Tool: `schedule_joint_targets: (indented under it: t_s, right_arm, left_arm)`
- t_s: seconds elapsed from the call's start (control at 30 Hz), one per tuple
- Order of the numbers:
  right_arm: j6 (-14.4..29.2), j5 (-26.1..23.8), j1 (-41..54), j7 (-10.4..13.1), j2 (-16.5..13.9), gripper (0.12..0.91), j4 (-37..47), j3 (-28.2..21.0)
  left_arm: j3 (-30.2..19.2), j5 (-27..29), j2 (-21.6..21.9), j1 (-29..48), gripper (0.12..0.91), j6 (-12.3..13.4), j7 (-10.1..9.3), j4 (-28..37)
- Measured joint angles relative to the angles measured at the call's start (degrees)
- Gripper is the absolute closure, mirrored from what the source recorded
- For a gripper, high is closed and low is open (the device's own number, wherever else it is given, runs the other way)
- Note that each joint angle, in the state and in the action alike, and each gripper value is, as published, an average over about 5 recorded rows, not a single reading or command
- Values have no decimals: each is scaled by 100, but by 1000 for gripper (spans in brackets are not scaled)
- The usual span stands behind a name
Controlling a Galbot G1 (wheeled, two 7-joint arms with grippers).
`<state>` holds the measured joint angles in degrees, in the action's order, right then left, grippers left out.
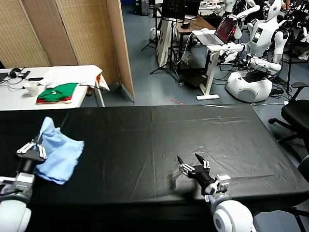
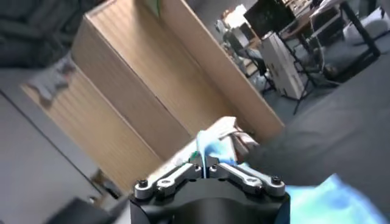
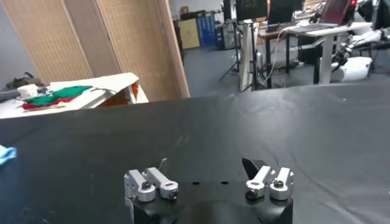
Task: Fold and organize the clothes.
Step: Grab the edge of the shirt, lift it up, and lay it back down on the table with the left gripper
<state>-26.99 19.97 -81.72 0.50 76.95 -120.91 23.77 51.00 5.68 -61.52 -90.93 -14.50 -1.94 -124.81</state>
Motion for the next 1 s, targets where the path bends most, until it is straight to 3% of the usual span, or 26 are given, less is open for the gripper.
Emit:
schedule_joint_targets:
  t_s: [0.3, 0.53, 0.77, 0.83, 1.0]
  right_arm:
    - [7, 14, -42, -2, 53, 118, 6, 78]
    - [-41, 303, 83, -9, 40, 118, 107, -57]
    - [-225, 794, 234, -3, -31, 118, 155, -287]
    - [-327, 984, 284, -18, -59, 118, 175, -367]
    - [-575, 1397, 463, -66, -130, 118, 276, -614]
  left_arm:
    - [-1569, -1030, -1293, -1, 866, -505, -137, -163]
    - [-2656, -1560, -2080, 229, 866, -584, -291, 107]
    - [-3059, -1663, -2470, 365, 859, -527, -226, 332]
    - [-3093, -1612, -2498, 371, 808, -474, -131, 359]
    - [-3152, -1442, -2432, 297, 549, -208, 133, 296]
